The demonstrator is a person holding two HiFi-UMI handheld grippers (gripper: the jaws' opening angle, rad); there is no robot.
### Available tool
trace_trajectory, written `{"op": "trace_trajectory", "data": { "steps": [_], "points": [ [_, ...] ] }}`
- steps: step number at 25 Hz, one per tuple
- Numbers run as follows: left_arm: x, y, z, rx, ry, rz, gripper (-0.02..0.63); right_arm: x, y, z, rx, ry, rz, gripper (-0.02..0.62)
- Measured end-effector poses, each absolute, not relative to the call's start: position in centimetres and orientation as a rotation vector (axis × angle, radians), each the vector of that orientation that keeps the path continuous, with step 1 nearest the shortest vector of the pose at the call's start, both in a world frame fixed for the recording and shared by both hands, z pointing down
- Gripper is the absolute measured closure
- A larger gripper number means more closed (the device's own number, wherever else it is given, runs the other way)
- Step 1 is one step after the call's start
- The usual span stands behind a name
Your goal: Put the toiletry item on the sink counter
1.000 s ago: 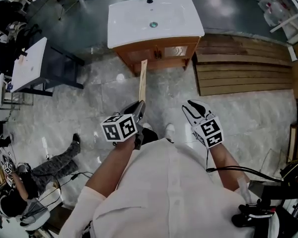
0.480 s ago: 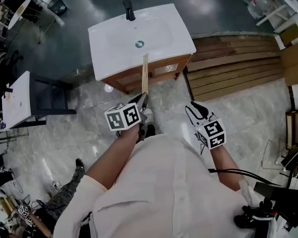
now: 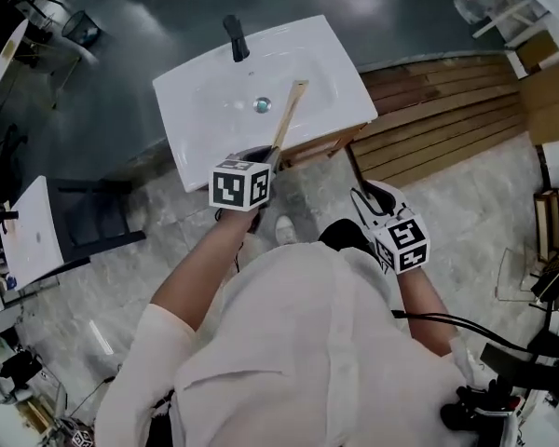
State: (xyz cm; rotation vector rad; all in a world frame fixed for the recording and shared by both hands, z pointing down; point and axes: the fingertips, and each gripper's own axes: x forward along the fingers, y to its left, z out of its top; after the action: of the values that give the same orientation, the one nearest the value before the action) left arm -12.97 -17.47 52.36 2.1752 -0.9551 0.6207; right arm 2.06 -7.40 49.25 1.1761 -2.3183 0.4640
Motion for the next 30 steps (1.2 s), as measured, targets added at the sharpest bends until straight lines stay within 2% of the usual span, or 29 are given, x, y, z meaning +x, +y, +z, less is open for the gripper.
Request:
{"op": "trace_trajectory", "data": {
  "steps": [14,30],
  "points": [
    [-3.8,-35.4,53.5,2.486,-0.794,1.165,0.584,10.1,-22.7,49.9,1.070,-2.385,0.502,0.502],
    [-1.4,-52.0,61.8,2.443,-0.718,1.591,0.584,17.5,-33.8,52.9,0.898,-2.368,0.598,0.502]
  ]
}}
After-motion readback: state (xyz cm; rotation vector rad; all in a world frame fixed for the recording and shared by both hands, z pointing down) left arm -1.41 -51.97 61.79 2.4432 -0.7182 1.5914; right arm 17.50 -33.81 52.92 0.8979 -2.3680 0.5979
